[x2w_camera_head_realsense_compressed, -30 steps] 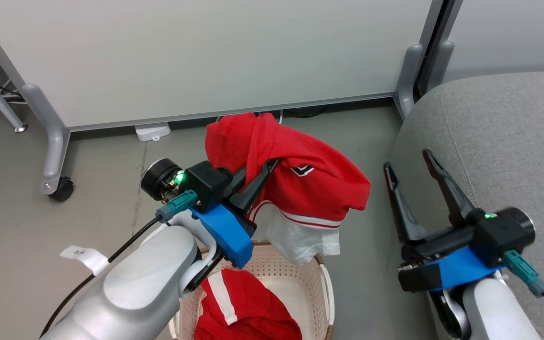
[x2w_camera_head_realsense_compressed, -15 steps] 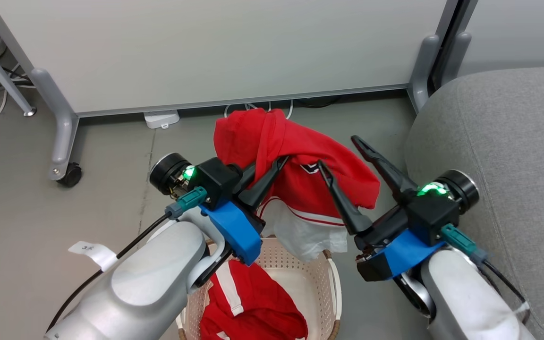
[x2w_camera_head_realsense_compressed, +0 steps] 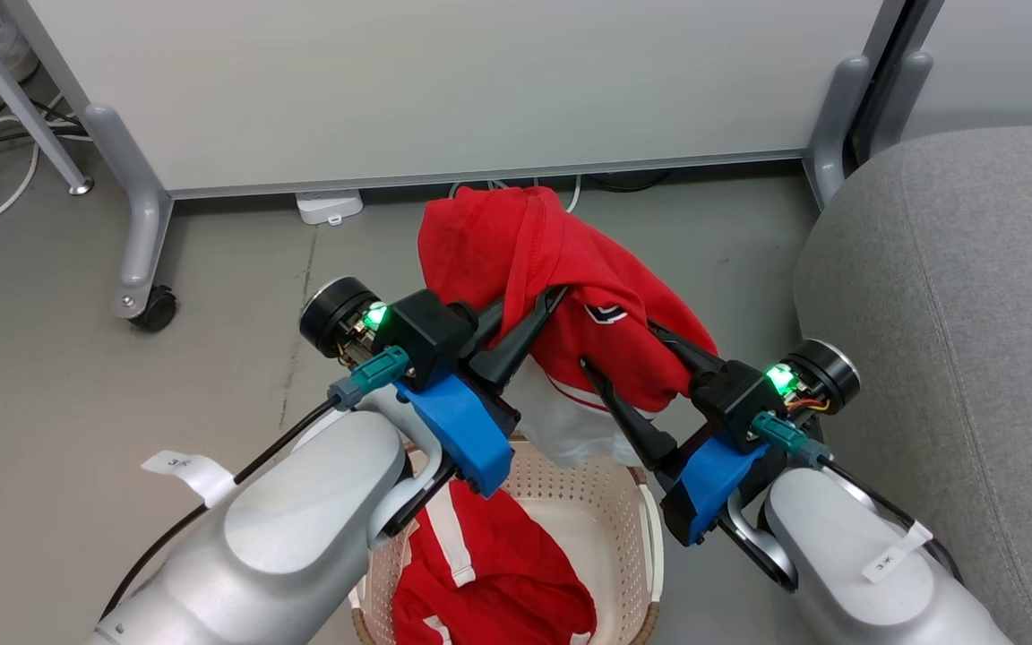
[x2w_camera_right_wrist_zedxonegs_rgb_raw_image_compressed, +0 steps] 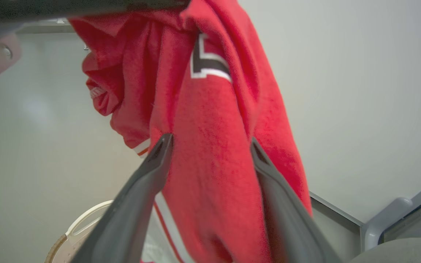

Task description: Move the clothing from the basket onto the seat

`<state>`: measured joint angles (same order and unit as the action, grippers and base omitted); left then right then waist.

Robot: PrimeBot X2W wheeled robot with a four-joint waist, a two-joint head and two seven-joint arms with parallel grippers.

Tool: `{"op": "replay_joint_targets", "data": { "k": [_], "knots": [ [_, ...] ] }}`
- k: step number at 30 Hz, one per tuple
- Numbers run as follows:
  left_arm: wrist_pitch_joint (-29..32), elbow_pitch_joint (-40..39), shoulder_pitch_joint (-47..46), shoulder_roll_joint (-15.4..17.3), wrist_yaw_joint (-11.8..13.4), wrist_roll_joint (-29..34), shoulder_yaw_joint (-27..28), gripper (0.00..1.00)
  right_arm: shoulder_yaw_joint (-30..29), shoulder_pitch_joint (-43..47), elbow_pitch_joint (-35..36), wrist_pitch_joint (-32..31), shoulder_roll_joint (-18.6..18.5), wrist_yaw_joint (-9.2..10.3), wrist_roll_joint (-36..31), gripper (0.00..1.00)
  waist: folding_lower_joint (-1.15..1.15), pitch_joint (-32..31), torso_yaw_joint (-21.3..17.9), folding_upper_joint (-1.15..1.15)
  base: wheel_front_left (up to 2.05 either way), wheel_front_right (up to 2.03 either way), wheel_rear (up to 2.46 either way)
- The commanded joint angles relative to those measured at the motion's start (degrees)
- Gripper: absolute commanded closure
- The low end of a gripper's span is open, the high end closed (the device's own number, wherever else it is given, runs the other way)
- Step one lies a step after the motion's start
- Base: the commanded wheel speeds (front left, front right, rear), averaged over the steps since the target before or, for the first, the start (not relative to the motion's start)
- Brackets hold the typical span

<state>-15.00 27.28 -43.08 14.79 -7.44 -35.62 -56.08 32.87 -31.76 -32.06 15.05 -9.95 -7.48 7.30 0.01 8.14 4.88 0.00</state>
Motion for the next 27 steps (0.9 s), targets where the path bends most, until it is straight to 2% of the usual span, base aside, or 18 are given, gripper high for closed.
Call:
{"op": "replay_joint_targets", "data": {
  "k": [1, 25, 26, 27],
  "knots": [
    [-0.3, -0.3, -0.4, 0.0, 0.0, 0.3, 0.2, 1.0, 0.2, -1.4, -0.8, 0.2, 0.3, -0.03, 0.7, 1.0, -0.01, -0.1, 0.1, 0.0, 0.0, 0.0, 0.0],
    [-0.3, 0.5, 0.4, 0.2, 0.0, 0.5, 0.2, 1.0, 1.0, -1.3, -0.6, 0.2, 0.6, -0.03, 2.4, 1.0, -0.01, -0.8, -0.3, 0.0, 0.0, 0.0, 0.0],
    [-0.3, 0.6, 0.5, 0.1, 0.0, 0.4, 0.5, 0.85, 1.0, -1.2, -0.5, 0.2, 0.6, -0.03, 2.4, 1.0, -0.01, -0.9, -0.4, 0.0, 0.0, 0.0, 0.0],
    [-0.3, 0.7, 0.5, 0.0, 0.0, 0.5, 0.7, 0.12, 0.9, -1.2, -0.5, 0.2, 0.6, -0.03, 2.5, 1.0, -0.01, -0.9, -0.4, 0.0, 0.0, 0.0, 0.0]
  ]
}}
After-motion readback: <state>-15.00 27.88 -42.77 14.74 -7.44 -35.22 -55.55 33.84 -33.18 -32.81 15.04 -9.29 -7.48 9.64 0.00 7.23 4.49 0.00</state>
